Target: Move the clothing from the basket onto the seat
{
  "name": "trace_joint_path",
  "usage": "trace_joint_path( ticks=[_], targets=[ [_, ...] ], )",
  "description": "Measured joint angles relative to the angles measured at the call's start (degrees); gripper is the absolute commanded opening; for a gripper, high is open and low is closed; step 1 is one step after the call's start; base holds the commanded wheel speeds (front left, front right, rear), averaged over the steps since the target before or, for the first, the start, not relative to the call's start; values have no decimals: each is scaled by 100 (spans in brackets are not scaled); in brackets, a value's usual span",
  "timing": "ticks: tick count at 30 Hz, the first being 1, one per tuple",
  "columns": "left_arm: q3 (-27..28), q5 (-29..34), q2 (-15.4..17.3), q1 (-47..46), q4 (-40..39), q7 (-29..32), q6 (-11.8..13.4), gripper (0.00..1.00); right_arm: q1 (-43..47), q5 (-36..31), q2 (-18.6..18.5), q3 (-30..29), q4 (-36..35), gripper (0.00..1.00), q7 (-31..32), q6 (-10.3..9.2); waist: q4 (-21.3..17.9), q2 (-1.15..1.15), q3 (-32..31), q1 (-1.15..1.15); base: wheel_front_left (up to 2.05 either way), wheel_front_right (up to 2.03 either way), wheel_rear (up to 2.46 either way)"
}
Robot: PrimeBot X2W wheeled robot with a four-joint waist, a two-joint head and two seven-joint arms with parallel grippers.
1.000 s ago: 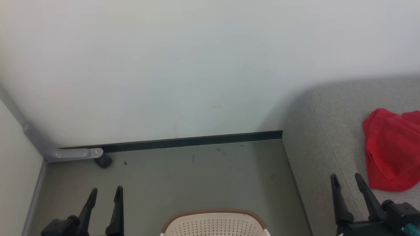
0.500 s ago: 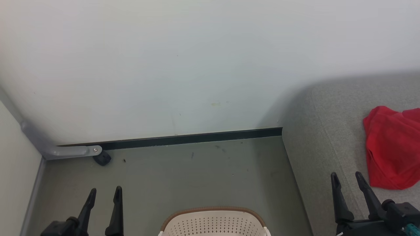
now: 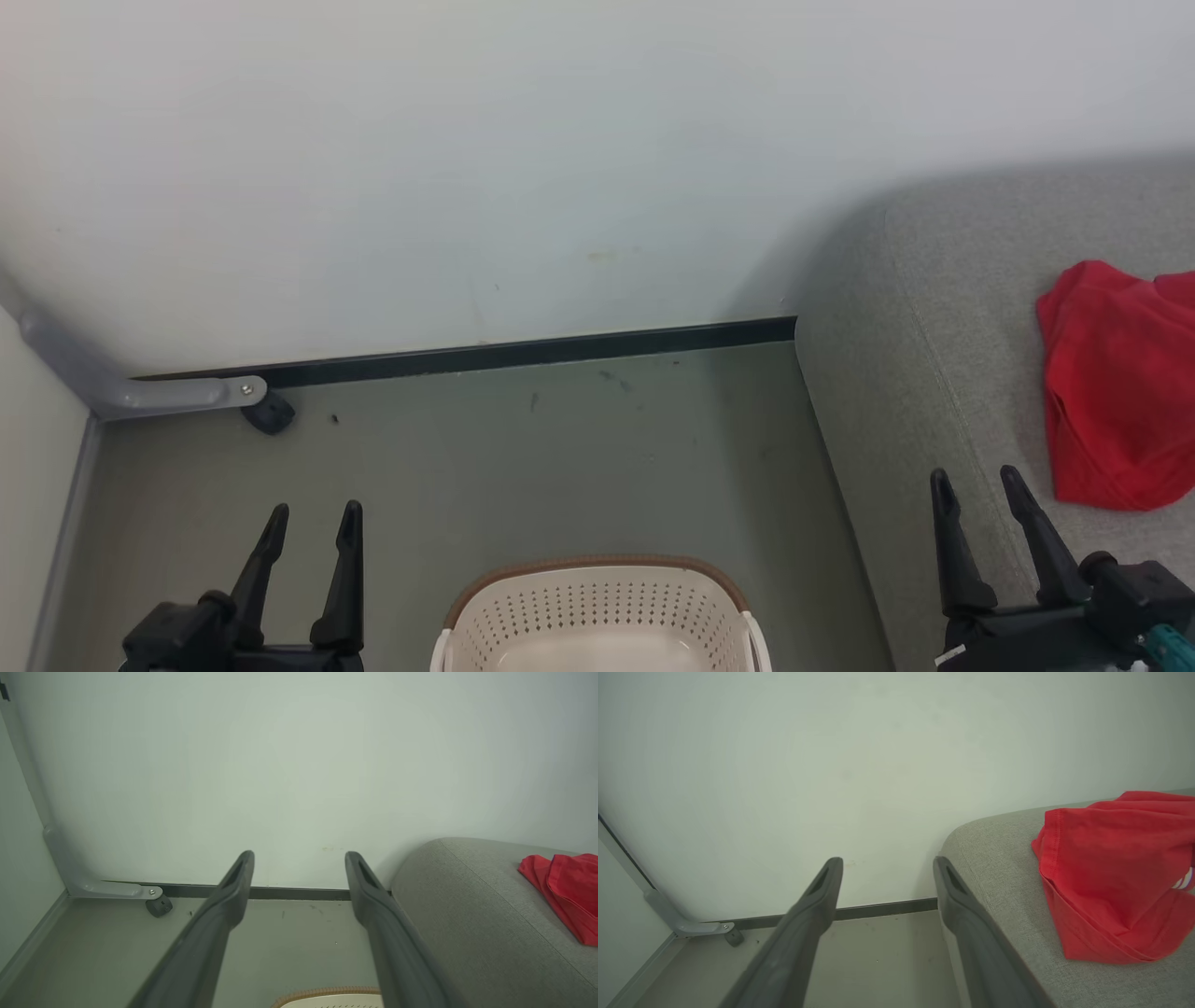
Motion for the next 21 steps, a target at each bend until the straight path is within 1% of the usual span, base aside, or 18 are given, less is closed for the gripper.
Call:
trace_joint_path(
  ticks=[13, 20, 21],
  targets=[
    [69, 183, 16, -293, 103, 0, -286, 100, -262, -149, 205, -16, -92, 100, -1, 34, -189, 0, 574, 1, 0, 0, 0],
    [-52, 265, 123, -479, 241, -1, -470, 100, -495, -296, 346, 9, -160, 100, -1, 60, -340, 1, 927, 1, 0, 0, 0],
    [-76, 278, 138, -528, 272, -1, -502, 100, -537, -301, 366, 10, -167, 100, -1, 87, -364, 1, 982, 1, 0, 0, 0]
  ],
)
